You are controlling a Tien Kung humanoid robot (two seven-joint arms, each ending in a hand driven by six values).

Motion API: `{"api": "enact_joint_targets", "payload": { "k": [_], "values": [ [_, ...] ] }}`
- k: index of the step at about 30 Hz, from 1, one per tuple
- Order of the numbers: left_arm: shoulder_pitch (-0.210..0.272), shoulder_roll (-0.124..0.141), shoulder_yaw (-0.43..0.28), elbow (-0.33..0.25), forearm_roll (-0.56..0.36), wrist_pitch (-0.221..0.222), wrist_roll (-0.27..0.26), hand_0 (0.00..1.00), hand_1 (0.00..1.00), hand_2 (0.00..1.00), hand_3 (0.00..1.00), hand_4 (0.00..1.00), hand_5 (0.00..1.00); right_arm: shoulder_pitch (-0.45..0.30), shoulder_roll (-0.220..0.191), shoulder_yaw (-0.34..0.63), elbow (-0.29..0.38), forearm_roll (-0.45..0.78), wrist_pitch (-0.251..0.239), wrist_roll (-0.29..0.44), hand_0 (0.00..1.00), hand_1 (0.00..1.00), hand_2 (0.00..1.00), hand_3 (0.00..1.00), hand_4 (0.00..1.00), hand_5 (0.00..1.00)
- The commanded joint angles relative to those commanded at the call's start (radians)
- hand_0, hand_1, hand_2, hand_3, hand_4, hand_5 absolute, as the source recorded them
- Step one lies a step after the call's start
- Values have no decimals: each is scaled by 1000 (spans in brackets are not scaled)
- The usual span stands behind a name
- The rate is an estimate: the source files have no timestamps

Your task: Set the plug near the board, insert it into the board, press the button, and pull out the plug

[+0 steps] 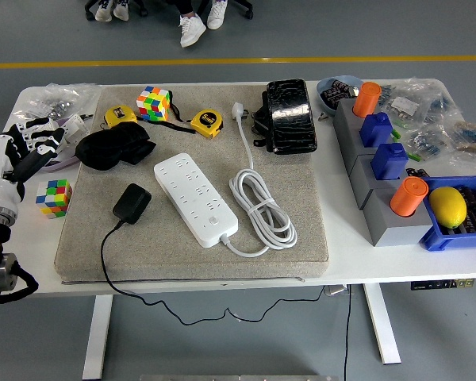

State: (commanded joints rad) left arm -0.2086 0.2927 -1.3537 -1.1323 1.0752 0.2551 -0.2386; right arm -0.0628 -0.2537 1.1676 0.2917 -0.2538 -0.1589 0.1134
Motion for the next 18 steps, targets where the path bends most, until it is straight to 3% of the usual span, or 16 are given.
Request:
{"api": "enact_joint_targets", "payload": {
  "k": [18],
  "values": [
    [-10,10,-19,-22,2,-6,10,403,509,539,632,844,333,29,-14,-36,-4,8,-3,2,549,609,547,510,846,374]
  ]
}}
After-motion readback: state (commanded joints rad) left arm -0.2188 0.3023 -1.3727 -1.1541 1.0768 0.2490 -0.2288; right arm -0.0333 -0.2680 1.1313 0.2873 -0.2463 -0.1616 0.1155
